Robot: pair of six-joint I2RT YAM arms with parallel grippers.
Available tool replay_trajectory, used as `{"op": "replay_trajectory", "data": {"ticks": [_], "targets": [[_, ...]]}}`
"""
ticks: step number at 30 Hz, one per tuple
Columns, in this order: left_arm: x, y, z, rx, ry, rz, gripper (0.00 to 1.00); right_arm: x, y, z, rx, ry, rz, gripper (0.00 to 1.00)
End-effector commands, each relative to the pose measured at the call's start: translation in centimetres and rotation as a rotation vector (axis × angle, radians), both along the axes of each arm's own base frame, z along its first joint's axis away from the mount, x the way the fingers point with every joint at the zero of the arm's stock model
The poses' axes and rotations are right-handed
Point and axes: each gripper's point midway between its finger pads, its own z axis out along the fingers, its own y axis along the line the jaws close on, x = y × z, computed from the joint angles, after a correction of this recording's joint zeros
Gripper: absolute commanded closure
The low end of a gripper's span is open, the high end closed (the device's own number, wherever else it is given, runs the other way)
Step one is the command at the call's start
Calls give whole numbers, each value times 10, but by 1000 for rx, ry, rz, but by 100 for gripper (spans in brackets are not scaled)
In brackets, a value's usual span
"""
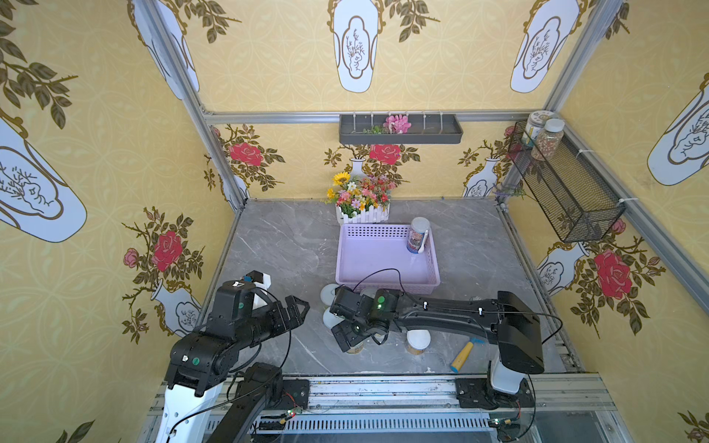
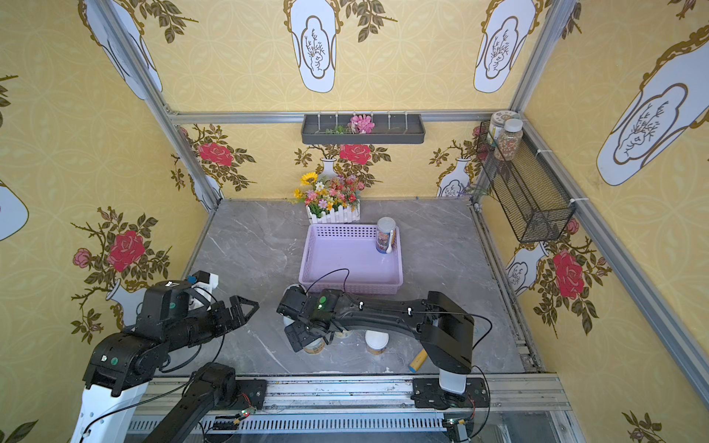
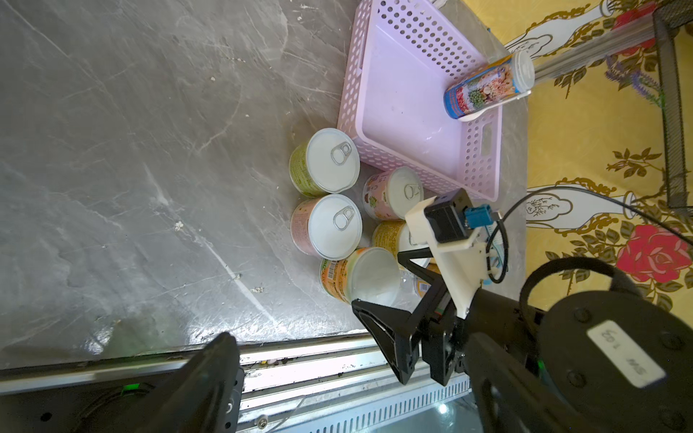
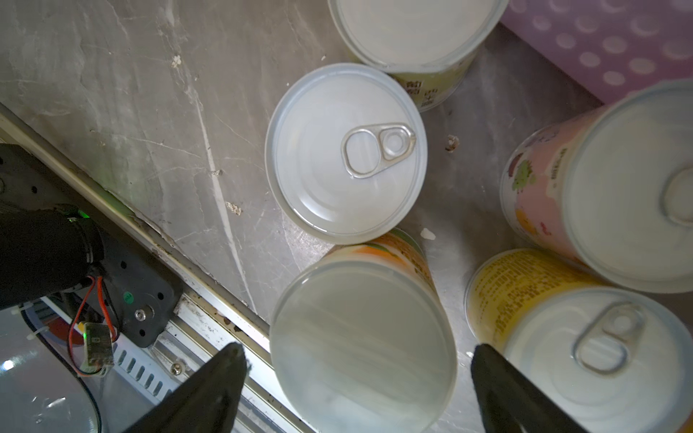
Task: Put the canned food in the basket
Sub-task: Pick up the canned food from the center of the board, then place the canned food in the basket.
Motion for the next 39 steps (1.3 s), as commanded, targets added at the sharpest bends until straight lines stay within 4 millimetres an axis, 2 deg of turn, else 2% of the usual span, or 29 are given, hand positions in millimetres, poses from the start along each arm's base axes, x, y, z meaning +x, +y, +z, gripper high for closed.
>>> {"op": "replay_trajectory", "data": {"ticks": [1, 7, 32, 39], "targets": [[-2, 1, -3, 24, 3, -17, 0, 1, -2, -3, -32, -6, 1, 2], [1, 6, -2, 46, -2, 8, 0, 0, -2, -11, -95, -11, 21, 0], [2, 7, -2, 47, -3, 13, 0, 3, -5, -32, -206, -4, 1, 16], [5, 5, -1, 44, -9, 8, 0, 1, -4, -23, -193, -6, 7, 24]]}}
